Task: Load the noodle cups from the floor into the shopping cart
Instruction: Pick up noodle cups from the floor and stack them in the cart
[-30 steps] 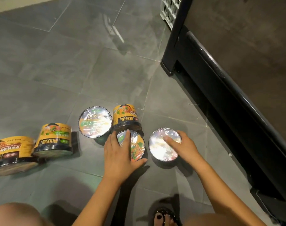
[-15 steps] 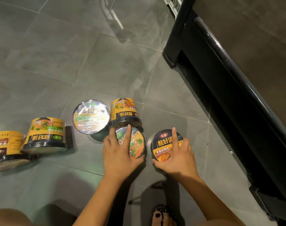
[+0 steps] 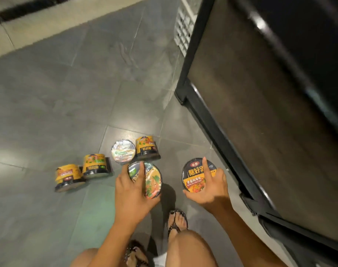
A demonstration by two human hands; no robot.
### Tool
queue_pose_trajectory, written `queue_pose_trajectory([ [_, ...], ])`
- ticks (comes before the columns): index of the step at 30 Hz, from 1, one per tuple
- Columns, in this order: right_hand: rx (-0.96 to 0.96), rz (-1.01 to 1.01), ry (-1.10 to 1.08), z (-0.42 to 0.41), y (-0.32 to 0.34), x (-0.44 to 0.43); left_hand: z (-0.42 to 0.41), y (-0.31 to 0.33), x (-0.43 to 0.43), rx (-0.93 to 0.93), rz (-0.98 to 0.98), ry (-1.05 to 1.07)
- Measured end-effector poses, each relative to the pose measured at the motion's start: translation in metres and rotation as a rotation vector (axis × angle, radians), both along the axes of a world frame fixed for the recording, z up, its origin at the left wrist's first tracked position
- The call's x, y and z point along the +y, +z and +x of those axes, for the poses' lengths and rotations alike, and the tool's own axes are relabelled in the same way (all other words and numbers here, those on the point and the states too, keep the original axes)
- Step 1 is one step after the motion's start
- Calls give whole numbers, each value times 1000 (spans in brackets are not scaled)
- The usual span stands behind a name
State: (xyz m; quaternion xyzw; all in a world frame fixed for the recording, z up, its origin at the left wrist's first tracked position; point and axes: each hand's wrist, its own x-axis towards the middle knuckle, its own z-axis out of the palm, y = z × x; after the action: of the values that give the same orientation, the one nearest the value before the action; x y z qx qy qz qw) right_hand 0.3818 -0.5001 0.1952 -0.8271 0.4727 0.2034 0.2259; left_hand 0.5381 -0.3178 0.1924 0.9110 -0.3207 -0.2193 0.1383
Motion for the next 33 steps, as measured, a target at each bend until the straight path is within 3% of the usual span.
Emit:
queue_pose_trajectory([
  [7, -65, 145, -85, -47, 229, 31, -26, 220, 15, -3, 89, -135],
  [14, -210, 51, -193, -115, 398, 61, -72, 387, 22, 3, 39, -203],
  [20, -233, -83, -389, -161, 465, 126, -112, 458, 32, 58, -44, -543],
  [23, -274, -178, -557, -179, 492, 180, -116, 478, 41, -13, -82, -736],
  [26, -322, -213, -758, -201, 501, 238, -124, 494, 59, -45, -62, -880],
  [33, -221, -244, -1086, -259, 512, 351, -194, 516, 99, -8, -6, -1255],
])
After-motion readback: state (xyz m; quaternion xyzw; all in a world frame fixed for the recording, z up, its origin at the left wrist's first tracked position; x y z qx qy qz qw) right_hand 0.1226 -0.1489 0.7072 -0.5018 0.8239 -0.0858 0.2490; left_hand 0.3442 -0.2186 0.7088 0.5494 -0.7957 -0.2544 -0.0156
